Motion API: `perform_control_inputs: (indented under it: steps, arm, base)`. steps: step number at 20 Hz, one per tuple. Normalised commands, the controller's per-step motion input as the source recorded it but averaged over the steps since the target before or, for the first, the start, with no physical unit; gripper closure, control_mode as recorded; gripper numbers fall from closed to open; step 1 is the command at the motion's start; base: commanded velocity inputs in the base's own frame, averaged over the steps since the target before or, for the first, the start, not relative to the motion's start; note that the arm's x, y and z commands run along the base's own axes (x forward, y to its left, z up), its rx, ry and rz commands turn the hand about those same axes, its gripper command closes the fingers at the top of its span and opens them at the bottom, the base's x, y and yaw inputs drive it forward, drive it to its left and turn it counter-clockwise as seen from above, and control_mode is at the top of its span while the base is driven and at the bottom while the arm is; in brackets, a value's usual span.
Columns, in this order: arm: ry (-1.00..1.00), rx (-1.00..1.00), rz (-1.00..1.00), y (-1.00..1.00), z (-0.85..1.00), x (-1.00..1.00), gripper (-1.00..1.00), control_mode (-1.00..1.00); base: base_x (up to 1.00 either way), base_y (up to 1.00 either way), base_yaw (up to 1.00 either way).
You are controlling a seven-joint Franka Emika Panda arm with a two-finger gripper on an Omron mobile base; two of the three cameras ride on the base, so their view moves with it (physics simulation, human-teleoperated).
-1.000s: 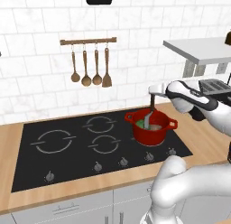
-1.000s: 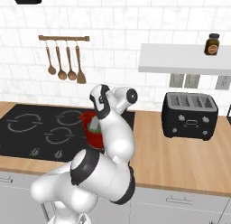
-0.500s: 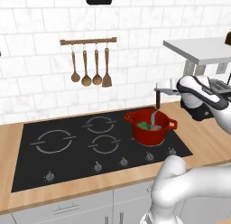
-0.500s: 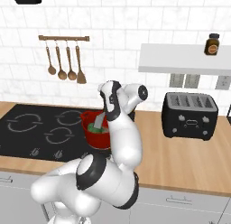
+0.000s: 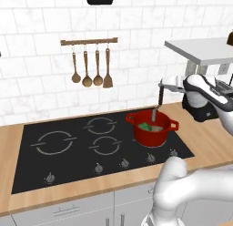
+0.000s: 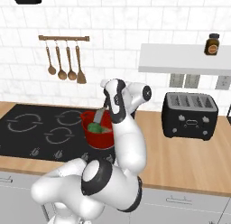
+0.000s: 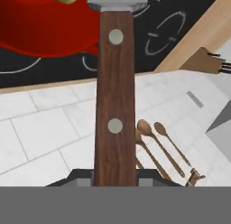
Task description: Put the broccoli and cucumber in the pot. Retrieve the spatula and lightly stir the vegetables in the pot.
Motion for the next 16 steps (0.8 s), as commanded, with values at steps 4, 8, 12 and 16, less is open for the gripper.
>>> perform_control_inputs:
  steps: [4, 8, 12, 16]
  arm:
    - [-0.23, -0.04, 0.00, 0.00, -0.46, 0.00, 1.00, -1.00]
    - [-0.21, -0.04, 0.00, -0.01, -0.46, 0.00, 1.00, -1.00]
    - [-0.27, -0.01, 0.00, -0.08, -0.22, 0.00, 1.00, -1.00]
    - [-0.25, -0.01, 0.00, -0.15, -0.10, 0.05, 1.00, -1.00]
  base:
    - [0.00, 0.00, 0.00]
    - [0.00, 0.00, 0.00]
    - [0.00, 0.00, 0.00]
    - [0.00, 0.00, 0.00]
